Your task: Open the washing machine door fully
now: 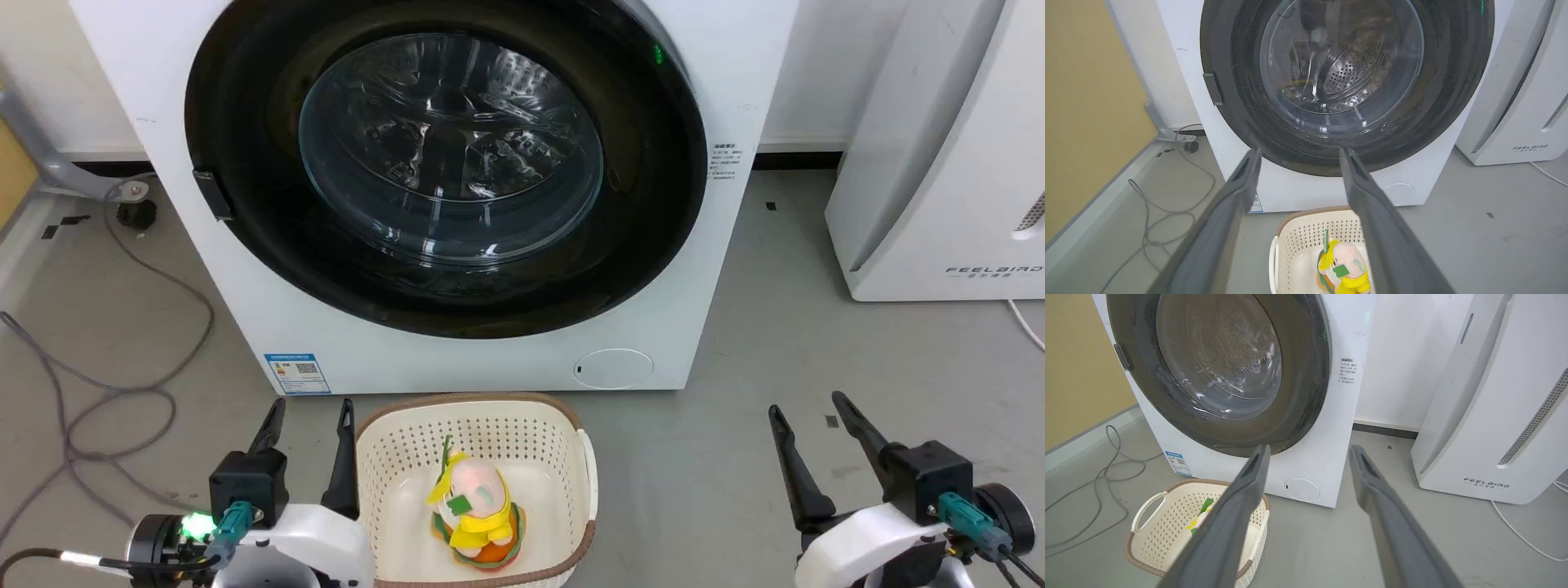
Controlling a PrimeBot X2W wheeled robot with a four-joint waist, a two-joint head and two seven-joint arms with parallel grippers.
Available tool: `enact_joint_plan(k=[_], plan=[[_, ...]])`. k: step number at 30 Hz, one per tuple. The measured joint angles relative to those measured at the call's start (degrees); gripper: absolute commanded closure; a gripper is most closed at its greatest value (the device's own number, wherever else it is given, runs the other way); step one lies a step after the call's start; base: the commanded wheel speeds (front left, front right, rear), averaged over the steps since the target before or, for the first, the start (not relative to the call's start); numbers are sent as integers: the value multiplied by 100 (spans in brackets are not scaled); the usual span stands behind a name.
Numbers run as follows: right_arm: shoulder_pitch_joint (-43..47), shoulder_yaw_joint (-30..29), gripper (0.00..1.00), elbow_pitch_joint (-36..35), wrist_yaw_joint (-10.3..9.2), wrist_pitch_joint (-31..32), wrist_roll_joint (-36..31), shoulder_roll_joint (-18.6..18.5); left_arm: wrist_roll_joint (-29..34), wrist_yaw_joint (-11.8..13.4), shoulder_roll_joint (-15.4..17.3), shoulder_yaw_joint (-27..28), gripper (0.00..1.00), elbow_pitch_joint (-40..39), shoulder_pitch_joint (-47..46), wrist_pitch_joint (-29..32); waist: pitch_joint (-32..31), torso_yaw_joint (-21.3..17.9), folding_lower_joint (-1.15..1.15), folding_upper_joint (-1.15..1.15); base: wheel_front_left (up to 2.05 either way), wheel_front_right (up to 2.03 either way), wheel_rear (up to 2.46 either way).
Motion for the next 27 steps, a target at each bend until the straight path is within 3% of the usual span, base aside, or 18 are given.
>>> enact_joint_plan(k=[3,4,5,16,27], plan=[[0,2,0,36,0,-25,20,0,-43,0,-1,-37,0,30,-1,-41,0,-2,0,0,0,0,0],[0,2,65,41,0,-30,43,0,-43,0,-1,-46,0,42,-1,-45,0,-2,0,0,0,0,0],[0,1,100,45,0,-43,59,0,-46,0,-1,-57,0,54,-1,-68,1,-3,0,0,0,0,0],[0,11,100,109,0,-187,360,0,-197,-1,-1,-145,0,159,-3,-194,5,-11,0,0,0,0,0],[0,96,100,168,0,-318,2359,0,-301,-1,-1,-249,0,255,-31,-336,17,-17,0,0,0,0,0]])
